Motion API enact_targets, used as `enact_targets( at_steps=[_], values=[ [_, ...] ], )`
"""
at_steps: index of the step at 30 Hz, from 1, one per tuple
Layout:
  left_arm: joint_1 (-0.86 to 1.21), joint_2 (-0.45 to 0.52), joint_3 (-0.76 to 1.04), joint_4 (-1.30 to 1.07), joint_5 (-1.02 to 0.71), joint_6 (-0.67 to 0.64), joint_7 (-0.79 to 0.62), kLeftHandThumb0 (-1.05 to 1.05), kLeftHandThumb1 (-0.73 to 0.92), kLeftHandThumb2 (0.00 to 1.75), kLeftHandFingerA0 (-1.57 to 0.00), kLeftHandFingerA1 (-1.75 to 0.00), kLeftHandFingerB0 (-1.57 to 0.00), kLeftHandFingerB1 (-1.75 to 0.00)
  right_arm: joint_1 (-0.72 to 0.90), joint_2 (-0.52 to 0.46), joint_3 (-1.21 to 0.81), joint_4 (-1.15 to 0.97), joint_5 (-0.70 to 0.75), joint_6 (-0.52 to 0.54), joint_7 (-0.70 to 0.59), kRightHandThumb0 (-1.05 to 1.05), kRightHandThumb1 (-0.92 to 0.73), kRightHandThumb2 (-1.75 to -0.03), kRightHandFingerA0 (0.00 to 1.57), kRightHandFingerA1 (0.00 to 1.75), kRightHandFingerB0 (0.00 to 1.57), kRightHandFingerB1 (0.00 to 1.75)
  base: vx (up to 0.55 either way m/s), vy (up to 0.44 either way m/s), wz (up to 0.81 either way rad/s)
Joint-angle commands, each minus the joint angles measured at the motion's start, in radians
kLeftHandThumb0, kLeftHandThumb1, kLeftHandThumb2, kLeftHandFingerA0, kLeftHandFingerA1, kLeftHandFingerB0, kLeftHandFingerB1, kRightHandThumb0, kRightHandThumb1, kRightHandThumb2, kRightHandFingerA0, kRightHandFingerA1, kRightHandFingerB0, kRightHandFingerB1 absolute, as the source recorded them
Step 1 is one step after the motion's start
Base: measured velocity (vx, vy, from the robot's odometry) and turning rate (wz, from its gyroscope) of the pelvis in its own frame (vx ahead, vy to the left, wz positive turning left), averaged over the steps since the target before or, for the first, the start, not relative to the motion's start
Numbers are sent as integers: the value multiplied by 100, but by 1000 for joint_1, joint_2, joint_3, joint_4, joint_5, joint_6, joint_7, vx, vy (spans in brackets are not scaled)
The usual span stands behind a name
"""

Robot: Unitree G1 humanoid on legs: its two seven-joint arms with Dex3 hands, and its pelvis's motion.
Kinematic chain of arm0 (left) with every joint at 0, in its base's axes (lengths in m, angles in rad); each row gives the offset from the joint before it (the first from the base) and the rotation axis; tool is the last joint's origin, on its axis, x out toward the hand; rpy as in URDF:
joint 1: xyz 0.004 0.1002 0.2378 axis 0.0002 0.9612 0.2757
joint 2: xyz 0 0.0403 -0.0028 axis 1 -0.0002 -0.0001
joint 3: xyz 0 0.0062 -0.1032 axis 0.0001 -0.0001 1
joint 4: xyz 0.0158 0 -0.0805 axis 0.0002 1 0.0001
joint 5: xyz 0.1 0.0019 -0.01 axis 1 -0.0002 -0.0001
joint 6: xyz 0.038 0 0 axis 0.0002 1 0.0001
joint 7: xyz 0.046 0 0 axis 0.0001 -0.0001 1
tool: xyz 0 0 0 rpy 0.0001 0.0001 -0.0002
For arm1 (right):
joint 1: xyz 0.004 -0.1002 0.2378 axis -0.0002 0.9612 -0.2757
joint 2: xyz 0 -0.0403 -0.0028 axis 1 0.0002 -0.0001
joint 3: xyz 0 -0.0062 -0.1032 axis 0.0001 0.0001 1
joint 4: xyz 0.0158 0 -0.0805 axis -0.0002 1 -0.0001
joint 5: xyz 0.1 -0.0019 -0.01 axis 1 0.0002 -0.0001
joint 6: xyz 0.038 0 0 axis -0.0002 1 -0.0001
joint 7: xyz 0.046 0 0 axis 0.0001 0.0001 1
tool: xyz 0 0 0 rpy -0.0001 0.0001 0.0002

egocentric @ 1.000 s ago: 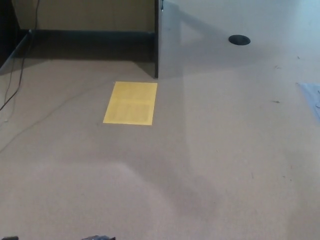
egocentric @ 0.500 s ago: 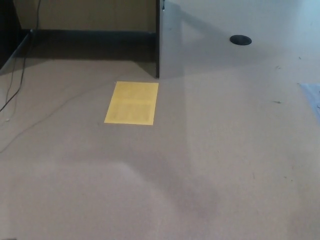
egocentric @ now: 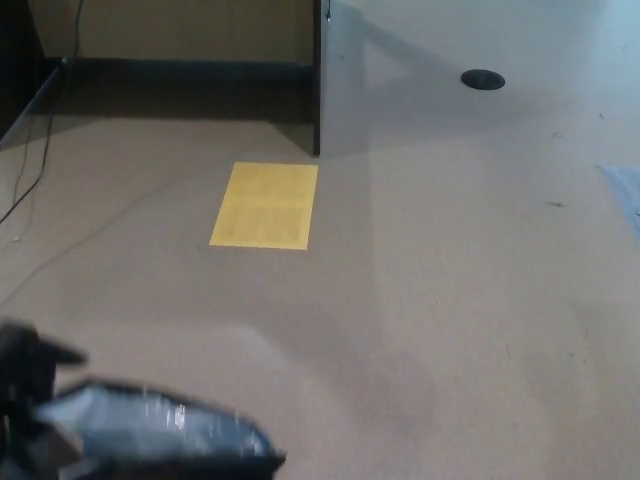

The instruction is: A person is holding a plastic bag and the robot extends its left hand to grab the bag by hooking its thumb into the holes at the top and brings its hand down by its side. Then it extends its arm again to hand the plastic bag back to the person.

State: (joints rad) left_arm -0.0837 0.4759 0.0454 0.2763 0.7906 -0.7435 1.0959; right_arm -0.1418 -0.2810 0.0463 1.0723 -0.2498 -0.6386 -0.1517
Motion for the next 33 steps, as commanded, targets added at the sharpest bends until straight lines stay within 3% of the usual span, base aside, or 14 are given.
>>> enact_targets(
  at_steps=[1,4,5,9,10,11,12,16,17,18,30,31,32,33],
  values=[
    [-120,7,50,-79,-116,76,-146,-2,55,104,-92,-167,-81,-116,-3,-11,-12,-6,16,17,3,-32,-69,-60,84,54,58,44,0,0,0],
    [-210,-3,57,-121,-118,121,-198,-1,57,99,-95,-163,-82,-119,-6,-16,-10,-6,7,16,-4,-32,-69,-61,85,54,58,44,0,0,0],
    [-235,-9,58,-131,-121,135,-216,-3,50,102,-110,-156,-89,-118,-8,-16,-9,-7,5,16,-6,-32,-69,-60,85,54,58,44,0,0,0],
    [-361,-35,39,-169,-127,176,-287,-5,56,101,-96,-168,-85,-115,-8,-22,-14,-13,10,23,2,-30,-69,-60,83,53,57,44,0,0,0],
    [-410,-60,24,-198,-120,208,-312,-7,51,103,-115,-154,-90,-118,-7,-27,-16,-10,12,20,5,-28,-68,-60,84,54,58,44,0,0,0],
    [-431,-70,22,-206,-108,227,-322,-7,51,103,-115,-154,-90,-118,-13,-26,-18,-5,12,15,3,-28,-68,-60,84,54,58,44,0,0,0],
    [-449,-82,14,-236,-106,252,-354,-7,57,103,-96,-172,-81,-128,-5,-22,-19,-2,13,4,0,-28,-68,-60,85,55,59,45,0,0,0],
    [-497,-126,-10,-301,-125,299,-431,-6,54,107,-103,-167,-87,-123,29,-25,-3,-17,-11,2,-15,-29,-69,-60,86,53,61,45,0,0,0],
    [-516,-130,-17,-300,-115,300,-436,-6,52,114,-125,-135,-90,-109,33,-24,0,-16,-14,-7,-18,-31,-68,-61,86,54,60,45,0,0,0],
    [-543,-138,-26,-296,-106,308,-447,-7,57,102,-96,-167,-83,-121,34,-22,-2,-17,-9,-3,-11,-29,-69,-59,86,53,62,44,0,0,0],
    [-790,-222,-148,-191,-24,372,-489,-15,73,70,-97,-165,-74,-123,55,-19,9,-19,-8,7,-7,-27,-68,-60,87,54,64,46,0,0,0],
    [-797,-227,-154,-187,-20,378,-492,-15,73,70,-97,-165,-74,-123,59,-20,11,-17,-9,2,-8,-27,-68,-60,87,54,64,46,0,0,0],
    [-827,-240,-172,-168,-2,386,-484,-16,55,100,-124,-136,-79,-111,64,-23,12,-14,-11,-13,-12,-28,-67,-59,88,54,64,46,0,0,0],
    [-844,-250,-183,-157,8,396,-480,-17,56,103,-123,-136,-80,-112,67,-23,13,-10,-11,-22,-15,-29,-67,-60,88,55,65,46,0,0,0]
  ],
)
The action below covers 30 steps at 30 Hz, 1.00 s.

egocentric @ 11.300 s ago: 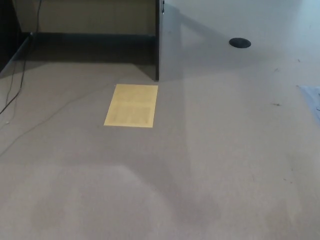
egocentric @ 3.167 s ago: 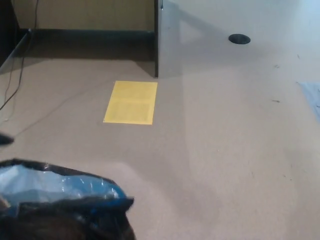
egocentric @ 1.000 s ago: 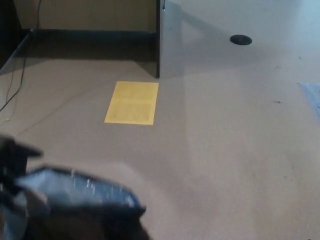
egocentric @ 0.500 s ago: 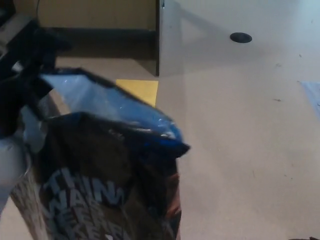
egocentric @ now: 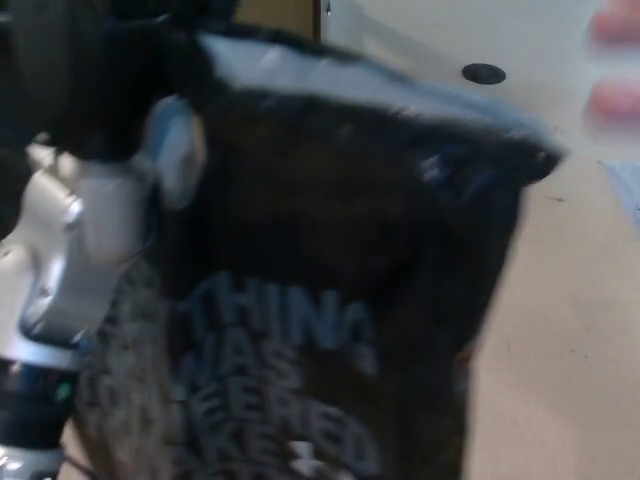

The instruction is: A person is holding a plastic bag and the robot extends its left hand to grab the bag by hooking its thumb into the holes at the top and brings its hand down by its side. Then it extends its arm again to hand the plastic bag back to the person.

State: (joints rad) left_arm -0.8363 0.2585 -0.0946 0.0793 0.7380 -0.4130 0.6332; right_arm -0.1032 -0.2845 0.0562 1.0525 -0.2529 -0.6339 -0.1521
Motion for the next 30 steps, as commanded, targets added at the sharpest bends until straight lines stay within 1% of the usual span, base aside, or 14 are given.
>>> enact_targets(
  at_steps=[1,4,5,9,11,15,23,24,25,26,27,28,29,30],
  values=[
    [-105,-43,-51,48,67,81,-17,-18,54,102,-124,-137,-80,-113,29,-19,6,16,-11,-31,-17,-28,-67,-59,88,55,65,46,0,0,0],
    [-136,-71,-72,60,85,120,-23,-19,55,102,-123,-134,-82,-112,31,-17,10,16,-13,-19,-18,-29,-67,-59,88,54,65,46,0,0,0],
    [-147,-82,-79,65,87,124,-21,-14,67,85,-98,-167,-72,-133,32,-17,12,12,-14,-15,-17,-31,-67,-60,87,54,64,46,0,0,0],
    [-180,-140,-117,68,79,131,-31,-18,69,79,-101,-168,-75,-124,42,-12,14,8,-14,-9,-15,-31,-67,-60,87,54,64,46,0,0,0],
    [-216,-197,-155,71,92,139,-28,-17,66,81,-104,-167,-74,-125,46,-13,12,0,-11,-3,-11,-27,-68,-60,87,53,66,46,0,0,0],
    [-269,-249,-189,72,94,154,-57,-19,65,78,-102,-168,-72,-122,22,-13,4,-8,-3,18,-2,-28,-68,-60,86,53,65,46,0,0,0],
    [-331,-352,-251,58,139,192,-37,-25,70,60,-109,-162,-76,-119,17,-20,6,-15,-10,16,-5,-30,-66,-60,89,54,65,46,0,0,0],
    [-328,-354,-257,51,138,195,-53,-26,70,66,-105,-164,-77,-102,20,-23,6,-17,-9,17,0,-28,-68,-60,87,53,65,46,0,0,0],
    [-320,-357,-266,35,139,206,-85,-26,51,94,-130,-137,-77,-94,26,-28,5,-17,-8,10,6,-27,-66,-60,87,55,64,47,0,0,0],
    [-311,-361,-271,22,143,223,-106,-25,68,66,-103,-166,-78,-103,31,-32,7,-15,-11,-2,6,-29,-66,-60,86,54,64,47,0,0,0],
    [-310,-362,-271,19,143,229,-113,-25,68,66,-103,-166,-78,-103,30,-32,8,-14,-12,-1,6,-29,-66,-60,86,54,64,47,0,0,0],
    [-313,-361,-269,20,136,244,-139,-25,52,95,-127,-136,-79,-93,9,-34,9,-6,-15,7,5,-28,-67,-59,87,53,66,46,0,0,0],
    [-312,-361,-269,16,135,255,-155,-25,70,66,-101,-168,-81,-91,5,-35,9,-5,-15,9,6,-31,-67,-60,87,53,65,46,0,0,0],
    [-304,-362,-271,4,134,281,-190,-28,49,91,-127,-138,-81,-84,2,-34,9,-5,-13,12,9,-29,-65,-61,87,54,65,47,0,0,0]
  ],
)
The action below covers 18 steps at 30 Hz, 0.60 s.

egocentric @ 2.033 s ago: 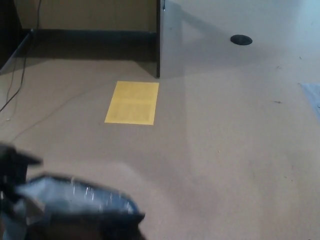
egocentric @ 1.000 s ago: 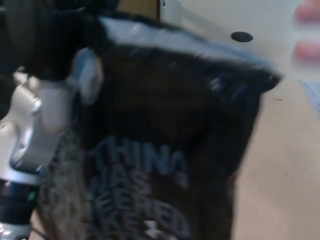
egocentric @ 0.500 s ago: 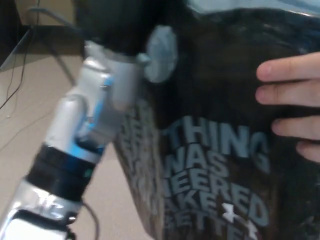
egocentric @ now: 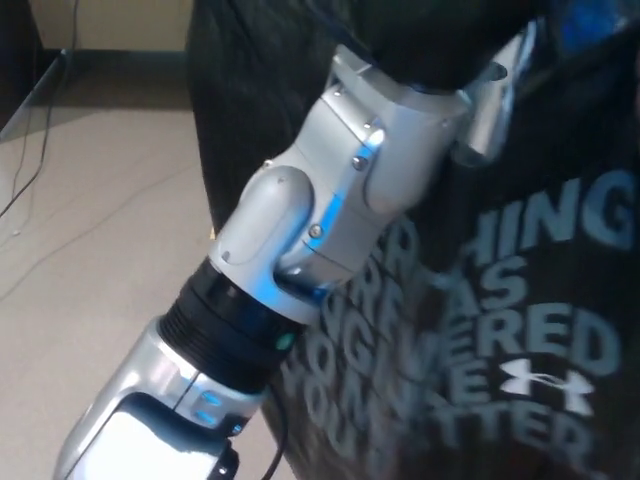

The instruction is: A person is holding a plastic bag and the robot extends its left hand to grab the bag by hooking its thumb into the holes at the top and brings its hand down by its side. Then it extends its arm again to hand the plastic bag back to the person.

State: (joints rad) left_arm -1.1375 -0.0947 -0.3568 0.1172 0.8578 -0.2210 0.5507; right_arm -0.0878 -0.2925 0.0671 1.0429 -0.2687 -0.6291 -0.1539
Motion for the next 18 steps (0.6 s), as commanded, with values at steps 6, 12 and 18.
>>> enact_targets(
  at_steps=[6,12,18],
  values=[
    [107,-35,-38,-178,54,355,-430,-33,31,89,-3,-49,0,-47,13,-16,11,7,-8,6,5,-30,-67,-59,88,54,67,47,0,0,0],
    [196,-1,-66,-278,66,484,-668,-80,47,57,-4,-32,0,-5,24,-7,29,14,-20,13,6,-30,-67,-60,88,53,71,48,0,0,0],
    [296,29,-78,-359,93,528,-772,-72,42,81,0,-16,0,0,41,6,34,23,-11,6,19,-32,-64,-60,89,55,69,48,0,0,0]
  ],
)
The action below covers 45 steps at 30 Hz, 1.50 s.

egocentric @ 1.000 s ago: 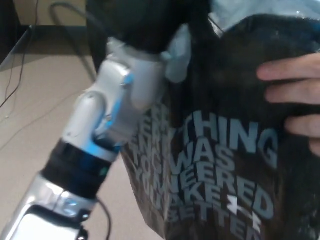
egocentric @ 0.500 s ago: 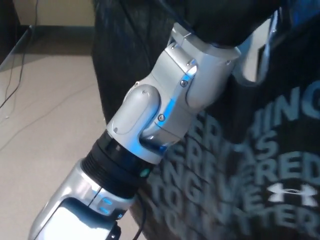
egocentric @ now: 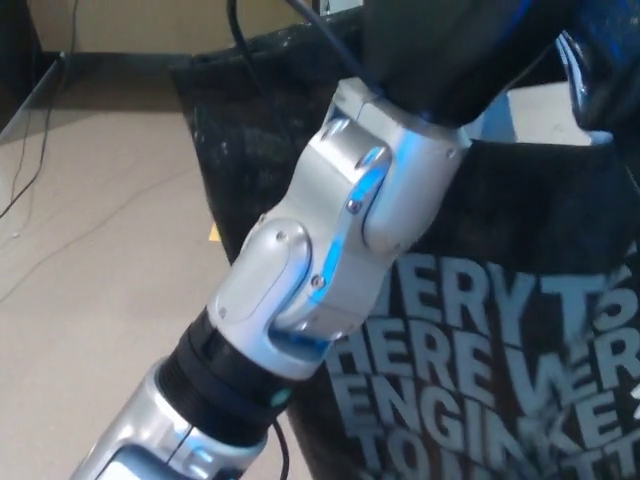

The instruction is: A person is holding a plastic bag and the robot extends its left hand to grab the bag by hooking its thumb into the holes at the top and brings its hand down by its side. Then it extends its arm again to hand the plastic bag back to the person.

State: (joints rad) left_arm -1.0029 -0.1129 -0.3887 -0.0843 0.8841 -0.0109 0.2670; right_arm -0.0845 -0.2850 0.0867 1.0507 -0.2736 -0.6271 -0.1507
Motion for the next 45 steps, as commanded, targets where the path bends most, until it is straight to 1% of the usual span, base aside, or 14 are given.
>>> enact_targets(
  at_steps=[1,2,3,5,6,7,11,21,29,36,42,44,45],
  values=[
    [170,49,-46,-163,64,317,-490,-72,42,81,0,-16,0,0,40,-2,15,14,-6,4,17,-31,-64,-60,88,56,69,49,0,0,0],
    [177,50,-46,-168,68,317,-495,-72,42,81,0,-15,0,0,41,-2,16,12,-6,4,15,-30,-66,-59,88,55,71,49,0,0,0],
    [176,48,-46,-168,67,316,-492,-72,42,81,0,-13,0,0,37,-2,16,15,-5,-2,13,-33,-64,-60,90,56,70,49,0,0,0],
    [171,47,-43,-165,69,312,-489,-72,41,82,0,-13,0,0,31,-7,21,13,-13,-3,2,-34,-64,-60,90,56,70,49,0,0,0],
    [171,47,-42,-168,72,314,-494,-71,41,81,0,-12,0,0,29,-6,19,10,-7,-1,7,-33,-63,-61,90,57,70,50,0,0,0],
    [171,49,-41,-173,75,316,-501,-72,41,81,0,-11,0,0,28,-4,16,8,0,1,12,-30,-65,-59,89,56,73,50,0,0,0],
    [184,54,-38,-201,81,321,-523,-73,42,81,0,-11,0,0,35,-15,29,-11,-14,18,12,-31,-66,-59,89,54,69,48,0,0,0],
    [199,83,-24,-209,73,320,-521,-73,42,82,0,-9,0,0,12,-20,35,-23,-10,18,24,-31,-67,-60,88,54,70,48,0,0,0],
    [188,112,-9,-234,67,350,-577,-72,42,81,0,-8,0,0,-1,-20,29,-24,0,21,40,-31,-67,-60,87,55,69,48,0,0,0],
    [201,121,-7,-247,60,358,-585,-71,42,81,0,-7,0,0,-5,-17,31,-21,-4,15,33,-29,-67,-59,89,56,70,49,0,0,0],
    [200,150,0,-240,67,328,-561,-71,41,82,0,-13,0,0,-16,-15,30,-23,-4,23,38,-32,-67,-60,89,56,69,49,0,0,0],
    [222,182,14,-285,71,327,-582,-73,42,82,0,-8,0,0,-24,-9,30,-17,-3,22,34,-31,-66,-59,89,56,69,49,0,0,0],
    [235,195,18,-305,77,324,-581,-73,41,83,0,-12,0,-2,-24,-9,30,-17,-2,24,35,-30,-66,-59,90,55,69,49,0,0,0]
  ],
)
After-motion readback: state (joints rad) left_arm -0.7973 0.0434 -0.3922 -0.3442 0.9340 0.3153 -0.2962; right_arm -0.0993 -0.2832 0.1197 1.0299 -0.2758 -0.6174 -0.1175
